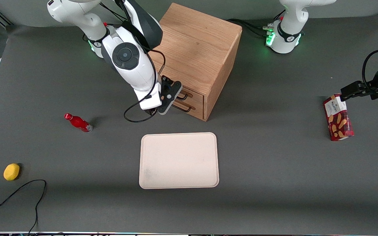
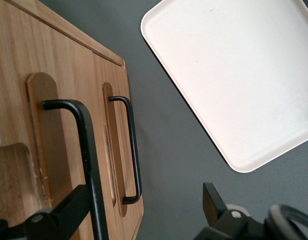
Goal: Open upper drawer
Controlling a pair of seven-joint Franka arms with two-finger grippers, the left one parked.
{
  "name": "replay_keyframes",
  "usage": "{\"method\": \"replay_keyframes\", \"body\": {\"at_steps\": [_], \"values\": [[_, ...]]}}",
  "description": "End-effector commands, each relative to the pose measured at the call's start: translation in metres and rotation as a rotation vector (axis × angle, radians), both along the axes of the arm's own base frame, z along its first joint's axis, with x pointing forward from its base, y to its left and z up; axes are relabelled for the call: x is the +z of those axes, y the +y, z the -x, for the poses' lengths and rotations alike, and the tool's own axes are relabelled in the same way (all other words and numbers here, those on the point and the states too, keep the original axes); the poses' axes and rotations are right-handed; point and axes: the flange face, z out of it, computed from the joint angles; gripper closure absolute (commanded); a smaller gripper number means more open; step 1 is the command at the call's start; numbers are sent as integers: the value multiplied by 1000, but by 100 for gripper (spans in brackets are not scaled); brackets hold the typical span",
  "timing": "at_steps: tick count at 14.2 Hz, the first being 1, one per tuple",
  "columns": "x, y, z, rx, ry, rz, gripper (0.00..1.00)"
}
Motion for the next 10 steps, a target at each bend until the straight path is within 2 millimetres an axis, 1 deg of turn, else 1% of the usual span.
{"method": "replay_keyframes", "body": {"at_steps": [1, 3, 10], "values": [[-29, 5, 4, 23, 18, 8, 0], [-33, 5, 3, 23, 22, 11, 0], [-33, 4, 2, 31, 14, 20, 0]]}}
